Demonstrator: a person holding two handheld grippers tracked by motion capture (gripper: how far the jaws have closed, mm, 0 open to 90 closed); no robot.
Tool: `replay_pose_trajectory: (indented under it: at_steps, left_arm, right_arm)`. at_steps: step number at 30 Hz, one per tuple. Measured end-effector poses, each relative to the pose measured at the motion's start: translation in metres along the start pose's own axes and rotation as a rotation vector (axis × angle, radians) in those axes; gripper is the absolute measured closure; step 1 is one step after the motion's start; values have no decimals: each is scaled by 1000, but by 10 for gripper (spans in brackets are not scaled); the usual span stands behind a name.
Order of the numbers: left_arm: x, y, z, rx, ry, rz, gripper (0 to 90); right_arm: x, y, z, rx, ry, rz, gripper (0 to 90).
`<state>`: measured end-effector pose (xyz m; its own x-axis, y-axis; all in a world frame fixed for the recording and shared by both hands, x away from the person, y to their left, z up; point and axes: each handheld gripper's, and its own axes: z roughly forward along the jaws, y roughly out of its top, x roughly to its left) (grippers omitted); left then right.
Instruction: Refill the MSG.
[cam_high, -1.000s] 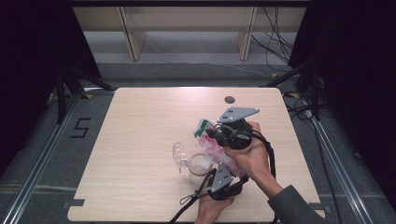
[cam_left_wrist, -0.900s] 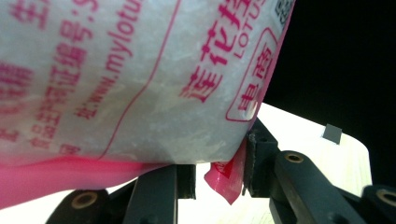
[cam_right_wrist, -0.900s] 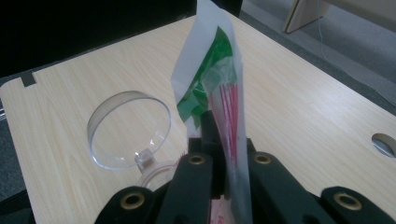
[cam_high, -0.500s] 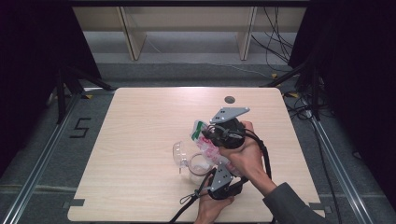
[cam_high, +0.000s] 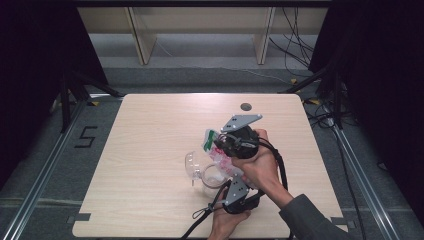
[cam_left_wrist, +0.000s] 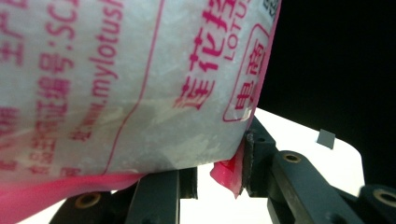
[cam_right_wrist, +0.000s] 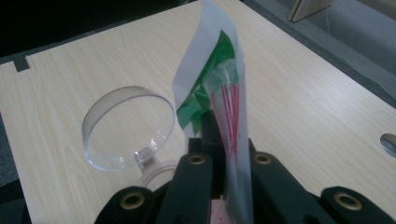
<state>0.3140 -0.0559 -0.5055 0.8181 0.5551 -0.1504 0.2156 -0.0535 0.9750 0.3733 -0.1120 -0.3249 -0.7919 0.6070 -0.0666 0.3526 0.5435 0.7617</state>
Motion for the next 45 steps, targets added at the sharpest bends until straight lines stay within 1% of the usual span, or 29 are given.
replay_pose_trajectory:
  at_steps: [3, 4, 6, 7, 8, 9, 10, 11, 12, 13, 14, 16, 19, 21, 22, 23, 24, 25, 26, 27, 29, 30, 32, 36, 37, 40, 41, 43, 45]
  left_arm:
    - [0, 0, 0, 0, -5, -1, 714]
    - [0, 0, 0, 1, -5, -2, 714]
    - [0, 0, 0, -1, -5, -1, 714]
    - [0, 0, 0, -7, -7, 1, 714]
    - [0, 0, 0, -3, -7, 2, 714]
    - [0, 0, 0, -3, -9, 0, 714]
    - [0, 1, 0, 0, -12, -1, 714]
    - [0, 1, 0, -1, -12, -3, 715]
    - [0, 1, 0, -3, -11, -1, 716]
    - [0, 1, 0, -3, -13, -1, 716]
    - [0, 1, 0, -3, -14, -3, 716]
    - [0, 2, 0, -4, -14, -2, 717]
    - [1, 2, 0, -10, -14, 1, 718]
    - [2, 3, 0, -10, -17, -2, 719]
    - [2, 3, 0, -12, -16, 1, 720]
    - [2, 3, 0, -14, -14, 7, 720]
    - [2, 3, 0, -13, -12, 10, 720]
    - [2, 3, 0, -12, -14, 7, 721]
    - [2, 3, 0, -14, -16, 5, 721]
    - [2, 4, 0, -13, -19, 7, 721]
    - [1, 3, 1, -25, -18, 7, 722]
    - [2, 3, 0, -19, -21, 7, 722]
    - [2, 3, 1, -27, -22, 3, 722]
    - [2, 4, 1, -22, -31, 5, 723]
    - [2, 4, 1, -30, -29, 3, 723]
    - [2, 5, 0, -17, -29, 8, 723]
    - [2, 5, 0, -16, -30, 7, 723]
    - [2, 5, 0, -16, -30, 7, 723]
    - [2, 4, 0, -14, -31, 7, 723]
  right_arm:
    - [0, 1, 1, 20, 4, 0, 900]
    - [0, 1, 2, 19, 3, -18, 900]
    - [1, 1, 3, 23, -2, 5, 900]
    - [1, 1, 3, 19, 0, 4, 900]
    - [0, 2, 3, 22, 5, -17, 900]
    - [0, 2, 3, 22, 5, -20, 900]
    - [-1, 2, 4, 20, 1, -15, 900]
    - [1, 2, 4, 23, -1, 4, 900]
    - [1, 2, 5, 15, -9, 1, 900]
    - [1, 3, 5, 21, -2, -24, 900]
    - [0, 4, 5, 33, 2, -30, 900]
    - [1, 4, 6, 39, 4, -11, 900]
    - [2, 5, 8, 28, -9, 1, 900]
    - [1, 6, 9, 23, -4, -23, 900]
    - [2, 6, 8, 41, 1, -2, 900]
    - [2, 7, 9, 34, -5, -25, 900]
    - [2, 8, 9, 43, 3, -34, 900]
    - [4, 8, 10, 45, -1, -8, 900]
    - [5, 7, 11, 37, -6, -7, 900]
    - [4, 8, 12, 35, -6, -23, 900]
    - [5, 8, 12, 47, 3, -15, 900]
    - [5, 8, 14, 44, -12, -19, 900]
    - [5, 9, 15, 50, -5, -12, 900]
    - [4, 10, 14, 56, -1, -18, 900]
    - [4, 10, 14, 55, 1, -19, 900]
    - [4, 10, 14, 55, 3, -29, 900]
    - [2, 10, 15, 50, -4, -43, 900]
    - [2, 10, 15, 48, 5, -39, 900]
    - [3, 10, 15, 59, -1, -20, 900]
